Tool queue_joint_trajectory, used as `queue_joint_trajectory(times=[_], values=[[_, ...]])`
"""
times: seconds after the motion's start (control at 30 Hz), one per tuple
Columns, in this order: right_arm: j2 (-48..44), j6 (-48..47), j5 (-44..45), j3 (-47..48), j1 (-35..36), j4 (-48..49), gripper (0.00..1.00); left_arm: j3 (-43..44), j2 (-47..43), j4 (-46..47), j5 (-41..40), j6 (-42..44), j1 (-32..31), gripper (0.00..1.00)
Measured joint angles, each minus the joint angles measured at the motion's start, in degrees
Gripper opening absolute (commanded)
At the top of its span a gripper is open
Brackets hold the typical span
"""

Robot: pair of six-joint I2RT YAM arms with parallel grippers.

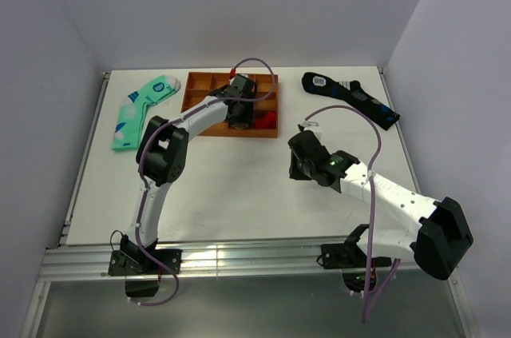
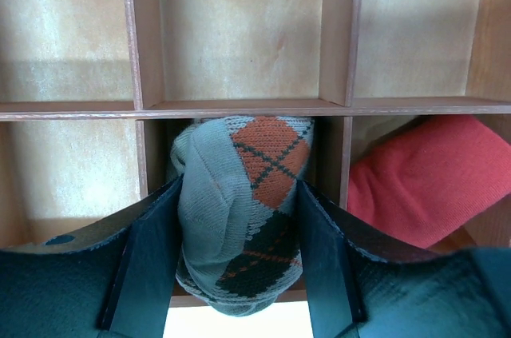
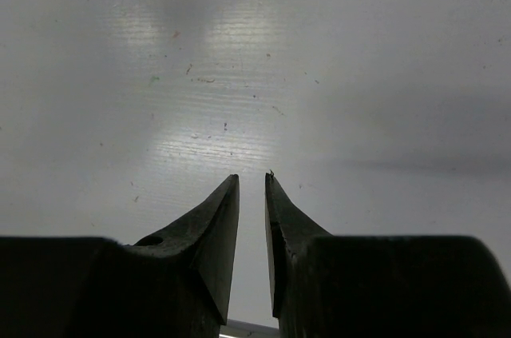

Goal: Roll the socks
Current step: Place the sock in the storage box.

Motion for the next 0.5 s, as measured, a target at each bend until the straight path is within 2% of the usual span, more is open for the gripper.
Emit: queue_joint_trajectory(times=[0.27,0.5], values=[[1.25,0.44,0.72,0.68,-1.05,1.66,0.27,-1.49,0.00,1.97,0.68,-0.15,0.04,0.60],[11.80,0.42,-3.50,5.68,-10.14,10.47,0.26,-1.84,0.00,2.67,1.18,-0.15,0.17,0.60]])
